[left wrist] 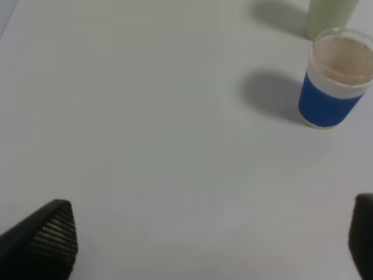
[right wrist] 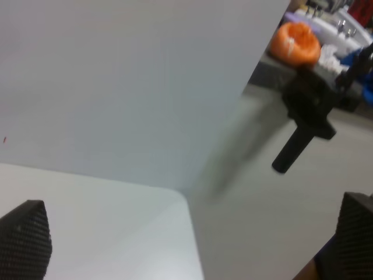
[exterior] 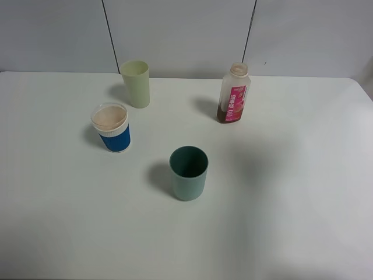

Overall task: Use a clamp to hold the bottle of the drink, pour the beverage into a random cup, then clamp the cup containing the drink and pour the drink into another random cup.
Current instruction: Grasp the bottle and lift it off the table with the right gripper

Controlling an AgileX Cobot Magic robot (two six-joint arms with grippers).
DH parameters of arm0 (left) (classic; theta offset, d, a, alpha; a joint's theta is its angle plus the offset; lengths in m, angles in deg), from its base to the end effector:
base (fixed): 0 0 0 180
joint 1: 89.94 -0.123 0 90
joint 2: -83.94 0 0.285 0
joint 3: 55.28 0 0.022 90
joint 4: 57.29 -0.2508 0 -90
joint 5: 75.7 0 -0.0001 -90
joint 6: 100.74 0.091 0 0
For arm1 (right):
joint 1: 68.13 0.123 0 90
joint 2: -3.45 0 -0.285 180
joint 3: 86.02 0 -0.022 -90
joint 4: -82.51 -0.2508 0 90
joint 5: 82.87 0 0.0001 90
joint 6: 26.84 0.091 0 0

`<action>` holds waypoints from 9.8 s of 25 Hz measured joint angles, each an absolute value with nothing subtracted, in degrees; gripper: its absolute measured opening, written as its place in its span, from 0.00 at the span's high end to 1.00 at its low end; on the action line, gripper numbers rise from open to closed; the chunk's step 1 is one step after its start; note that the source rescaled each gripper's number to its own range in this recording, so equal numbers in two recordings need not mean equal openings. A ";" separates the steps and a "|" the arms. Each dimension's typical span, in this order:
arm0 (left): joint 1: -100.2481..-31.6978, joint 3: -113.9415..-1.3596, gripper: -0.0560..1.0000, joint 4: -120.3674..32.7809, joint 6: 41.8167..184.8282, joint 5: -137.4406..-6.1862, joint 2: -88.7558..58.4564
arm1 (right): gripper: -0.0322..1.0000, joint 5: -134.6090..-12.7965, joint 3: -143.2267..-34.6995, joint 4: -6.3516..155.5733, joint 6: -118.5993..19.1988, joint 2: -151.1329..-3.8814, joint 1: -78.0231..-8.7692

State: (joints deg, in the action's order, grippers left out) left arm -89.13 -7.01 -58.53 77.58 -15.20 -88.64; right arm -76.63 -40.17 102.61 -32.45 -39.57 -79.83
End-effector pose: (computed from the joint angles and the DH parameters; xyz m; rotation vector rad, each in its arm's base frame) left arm -0.0062 0.0018 0.2791 -0.0165 2.0276 -0.0016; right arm 0.1291 -0.0302 0.3368 -0.1746 1.6708 -0.5242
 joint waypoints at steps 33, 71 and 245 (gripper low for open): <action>-89.13 -7.01 0.21 -58.53 77.58 -15.20 -88.64 | 0.00 -100.54 -40.17 87.95 -45.36 -51.05 -103.67; -89.13 -7.01 0.21 -58.53 77.58 -15.20 -88.64 | 0.00 -122.68 -55.02 88.37 -46.24 -102.11 -92.23; -89.13 -7.01 0.21 -58.53 77.58 -15.20 -88.64 | 0.03 -131.79 -70.09 152.48 -12.34 -128.07 -68.32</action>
State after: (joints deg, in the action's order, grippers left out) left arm -89.13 -7.01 -58.53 77.58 -15.20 -88.64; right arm -131.79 -70.09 152.48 -12.34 -128.07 -68.32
